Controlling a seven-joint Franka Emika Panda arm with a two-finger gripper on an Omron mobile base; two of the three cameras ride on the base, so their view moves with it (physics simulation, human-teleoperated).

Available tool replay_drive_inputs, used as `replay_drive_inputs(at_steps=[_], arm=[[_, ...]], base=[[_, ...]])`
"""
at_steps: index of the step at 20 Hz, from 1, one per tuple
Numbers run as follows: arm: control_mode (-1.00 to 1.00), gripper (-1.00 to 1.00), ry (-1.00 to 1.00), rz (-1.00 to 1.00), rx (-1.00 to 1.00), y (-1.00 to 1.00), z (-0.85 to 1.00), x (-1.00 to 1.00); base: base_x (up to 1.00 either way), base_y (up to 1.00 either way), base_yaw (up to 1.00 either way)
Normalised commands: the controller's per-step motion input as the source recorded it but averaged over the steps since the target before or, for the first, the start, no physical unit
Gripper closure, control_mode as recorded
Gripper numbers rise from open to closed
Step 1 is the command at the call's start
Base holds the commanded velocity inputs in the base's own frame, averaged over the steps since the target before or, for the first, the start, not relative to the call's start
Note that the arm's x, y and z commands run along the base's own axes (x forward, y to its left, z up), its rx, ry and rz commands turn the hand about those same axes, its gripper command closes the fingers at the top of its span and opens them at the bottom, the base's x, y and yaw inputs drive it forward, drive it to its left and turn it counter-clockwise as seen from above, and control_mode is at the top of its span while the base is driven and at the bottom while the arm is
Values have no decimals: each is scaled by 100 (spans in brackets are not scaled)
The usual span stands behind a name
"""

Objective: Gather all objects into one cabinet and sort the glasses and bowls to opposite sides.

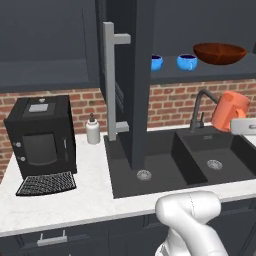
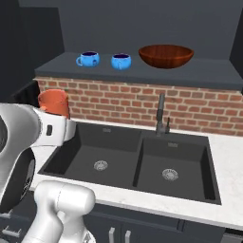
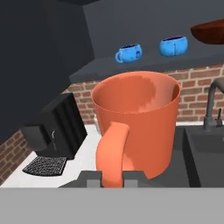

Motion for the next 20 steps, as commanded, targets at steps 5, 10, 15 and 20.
replay_drive_inputs(at_steps=[5,10,15,20], arm=[[-100,100,-1,19,1,9,50,72],[-100,100,-2,24,0,23,4,90],[-100,100,-6,21,0,7,0,53],[-100,100,-9,19,1,0,1,54]], base=[[0,0,0],[0,0,0],[0,0,0],[0,0,0]])
